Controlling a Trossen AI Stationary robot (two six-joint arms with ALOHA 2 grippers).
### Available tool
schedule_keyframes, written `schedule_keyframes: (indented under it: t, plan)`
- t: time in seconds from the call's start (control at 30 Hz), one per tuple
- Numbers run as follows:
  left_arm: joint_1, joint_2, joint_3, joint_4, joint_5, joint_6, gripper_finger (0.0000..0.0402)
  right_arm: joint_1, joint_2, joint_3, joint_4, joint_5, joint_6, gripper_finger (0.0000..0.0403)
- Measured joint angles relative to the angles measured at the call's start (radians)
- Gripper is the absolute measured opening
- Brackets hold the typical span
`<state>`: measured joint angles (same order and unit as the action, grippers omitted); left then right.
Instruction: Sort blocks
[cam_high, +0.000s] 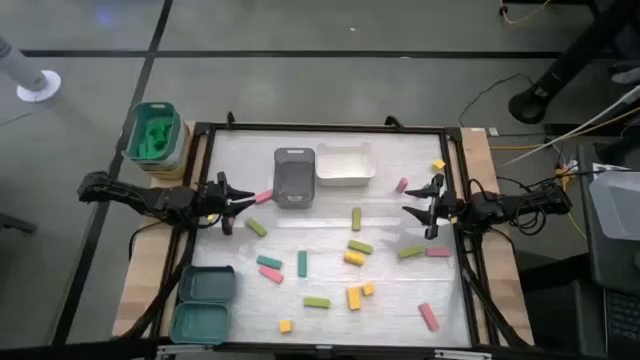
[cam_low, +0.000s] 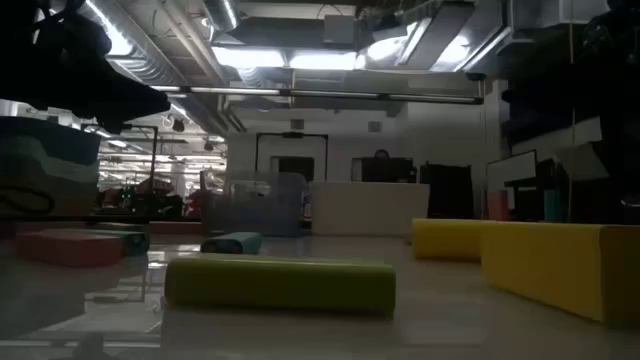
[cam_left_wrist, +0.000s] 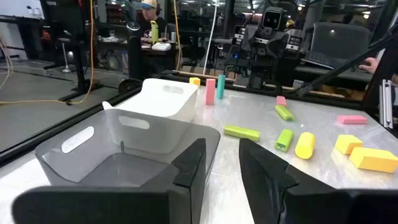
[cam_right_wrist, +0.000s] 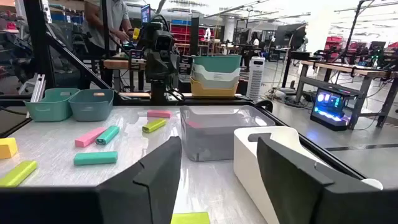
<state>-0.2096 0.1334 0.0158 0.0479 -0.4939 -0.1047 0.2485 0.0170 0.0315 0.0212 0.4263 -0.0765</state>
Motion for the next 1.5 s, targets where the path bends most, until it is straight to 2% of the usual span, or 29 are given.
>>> schedule_keyframes:
  t: [1.1,1.5]
  plan:
    - [0.0,0.0,0.0,0.0,0.0,0.0,0.0086,0.0,0.0,0.0,0.001,0.0,0.0,0.0209]
    - [0.0,0.0,-0.001,0.005,0.0,0.0,0.0086,0.0,0.0,-0.003,0.024,0.0,-0.056,0.0209]
